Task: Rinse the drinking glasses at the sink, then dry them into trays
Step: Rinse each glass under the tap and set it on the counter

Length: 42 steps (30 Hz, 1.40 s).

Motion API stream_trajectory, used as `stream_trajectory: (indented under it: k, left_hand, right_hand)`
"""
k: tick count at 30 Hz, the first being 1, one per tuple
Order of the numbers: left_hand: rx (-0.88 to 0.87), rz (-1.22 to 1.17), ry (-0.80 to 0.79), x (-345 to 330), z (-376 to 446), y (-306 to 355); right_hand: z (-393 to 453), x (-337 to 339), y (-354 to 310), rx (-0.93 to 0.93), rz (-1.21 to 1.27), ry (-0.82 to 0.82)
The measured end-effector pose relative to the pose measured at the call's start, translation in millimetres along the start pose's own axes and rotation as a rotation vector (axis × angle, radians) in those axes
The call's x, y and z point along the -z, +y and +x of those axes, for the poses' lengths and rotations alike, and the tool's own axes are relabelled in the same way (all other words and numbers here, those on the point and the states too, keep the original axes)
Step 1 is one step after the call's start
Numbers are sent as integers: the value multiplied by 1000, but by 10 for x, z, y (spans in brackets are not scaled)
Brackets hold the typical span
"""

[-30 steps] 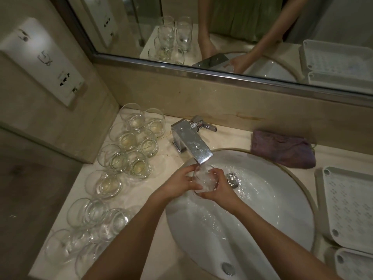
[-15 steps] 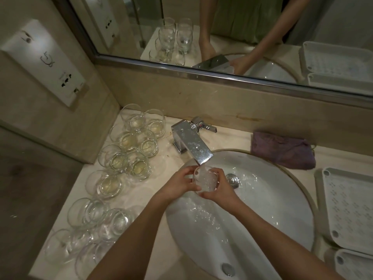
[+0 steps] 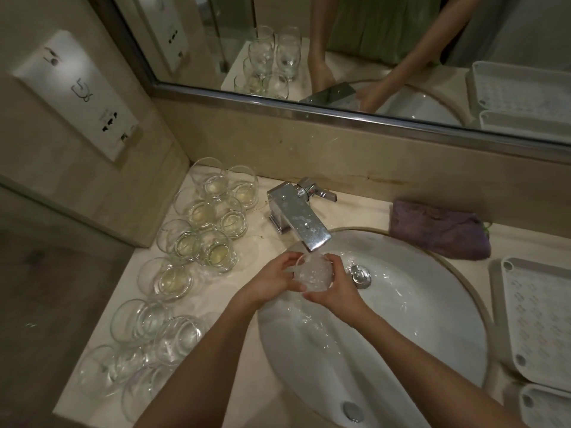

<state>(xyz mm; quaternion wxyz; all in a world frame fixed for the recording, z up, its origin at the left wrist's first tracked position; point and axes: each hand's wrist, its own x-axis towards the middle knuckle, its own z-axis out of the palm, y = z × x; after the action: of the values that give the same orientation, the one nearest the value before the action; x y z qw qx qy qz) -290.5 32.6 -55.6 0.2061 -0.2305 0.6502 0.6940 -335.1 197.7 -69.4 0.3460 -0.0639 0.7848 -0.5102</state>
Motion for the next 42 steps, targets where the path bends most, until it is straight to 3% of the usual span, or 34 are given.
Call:
stream_trajectory:
  k: [3, 5, 10, 13, 17, 21, 25, 29, 38, 42]
  left_hand:
    - [99, -117, -24, 143, -29, -65]
    - [140, -48, -31, 147, -26, -57]
    - [-27, 182, 8, -55, 10, 62]
    - [-27, 74, 3, -11, 4, 35]
    - [59, -91, 39, 82, -31, -15]
    - [81, 89, 38, 10, -7, 38]
    - [-27, 139, 34, 16, 7, 70]
    - [-25, -44, 67, 52, -66, 13]
    - [49, 47, 97, -29, -70, 18]
    - [144, 294, 57, -16, -45, 62]
  right_hand:
    - [48, 52, -140, -12, -99, -107]
    - [62, 111, -153, -60, -117, -138]
    - [-46, 30, 61, -59, 96, 0]
    - [-63, -84, 22, 7, 67, 82]
    - [62, -5, -127, -11, -64, -13]
    - [64, 85, -57, -132, 38, -38]
    - [-58, -98, -22, -23, 90, 79]
    - [14, -60, -130, 41, -42, 30]
    - [-47, 34, -106, -129, 39, 4]
    - [-106, 10, -114, -338, 170, -124]
